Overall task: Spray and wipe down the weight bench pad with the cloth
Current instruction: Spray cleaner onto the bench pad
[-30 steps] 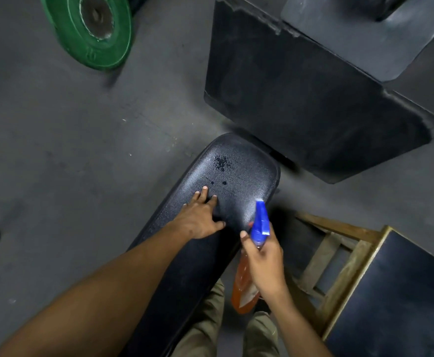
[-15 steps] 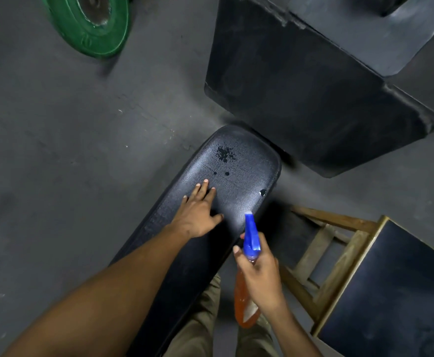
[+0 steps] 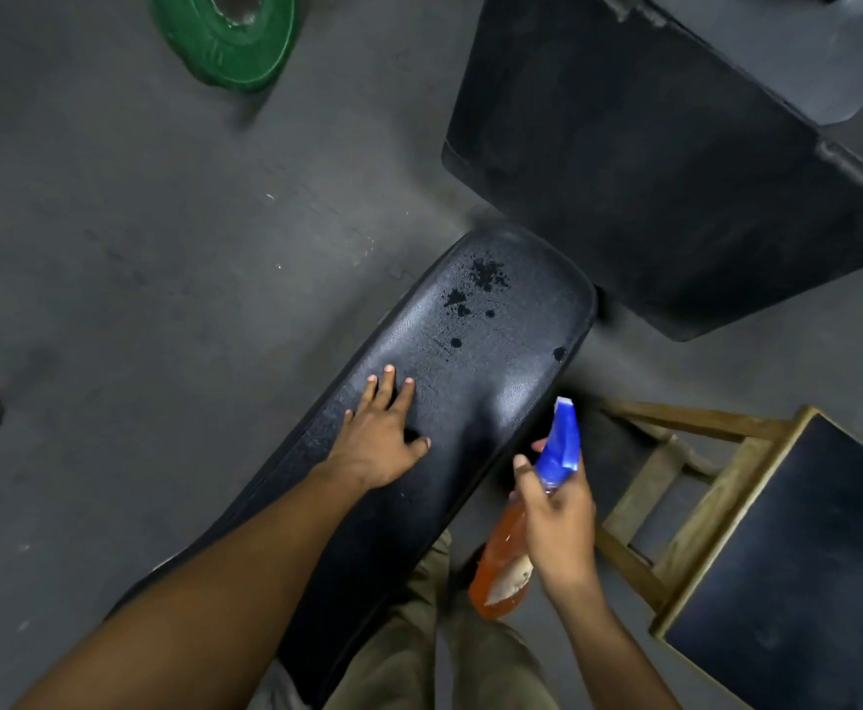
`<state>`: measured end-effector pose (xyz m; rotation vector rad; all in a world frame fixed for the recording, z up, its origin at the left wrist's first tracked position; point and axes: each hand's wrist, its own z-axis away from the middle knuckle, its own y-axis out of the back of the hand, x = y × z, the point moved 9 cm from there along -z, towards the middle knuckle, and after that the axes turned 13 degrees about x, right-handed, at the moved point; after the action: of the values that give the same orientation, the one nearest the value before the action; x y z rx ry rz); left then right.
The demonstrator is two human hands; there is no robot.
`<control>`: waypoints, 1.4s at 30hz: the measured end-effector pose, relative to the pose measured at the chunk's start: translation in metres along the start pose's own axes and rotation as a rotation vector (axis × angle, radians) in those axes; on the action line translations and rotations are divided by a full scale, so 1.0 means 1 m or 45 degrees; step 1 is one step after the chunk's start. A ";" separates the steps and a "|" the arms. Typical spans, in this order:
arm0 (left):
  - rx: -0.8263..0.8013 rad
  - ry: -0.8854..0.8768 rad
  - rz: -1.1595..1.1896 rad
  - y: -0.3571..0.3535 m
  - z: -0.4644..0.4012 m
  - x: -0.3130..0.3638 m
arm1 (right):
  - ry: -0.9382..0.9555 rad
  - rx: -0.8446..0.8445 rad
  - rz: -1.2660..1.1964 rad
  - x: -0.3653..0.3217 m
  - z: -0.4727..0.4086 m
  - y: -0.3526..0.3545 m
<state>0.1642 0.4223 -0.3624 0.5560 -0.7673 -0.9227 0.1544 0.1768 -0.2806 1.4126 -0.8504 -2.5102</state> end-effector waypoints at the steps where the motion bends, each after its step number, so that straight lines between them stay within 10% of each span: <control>1: -0.006 0.000 0.011 0.000 -0.001 0.000 | 0.032 -0.025 0.028 0.001 0.003 0.001; 8: 0.045 0.015 0.059 -0.005 0.004 -0.004 | 0.212 -0.327 0.146 0.000 0.044 -0.013; 17: 0.069 -0.020 0.027 -0.028 0.039 -0.013 | 0.067 0.005 -0.027 0.031 0.038 0.019; 27: 0.181 0.105 -0.030 -0.034 0.070 -0.055 | 0.394 -0.546 0.120 0.021 0.102 -0.034; 42: 0.285 0.113 -0.110 -0.060 0.073 -0.073 | 0.480 -0.506 0.097 0.034 0.104 -0.048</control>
<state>0.0498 0.4479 -0.3848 0.8264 -0.7760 -0.8905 0.0578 0.2463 -0.2901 1.5923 -0.3086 -2.0982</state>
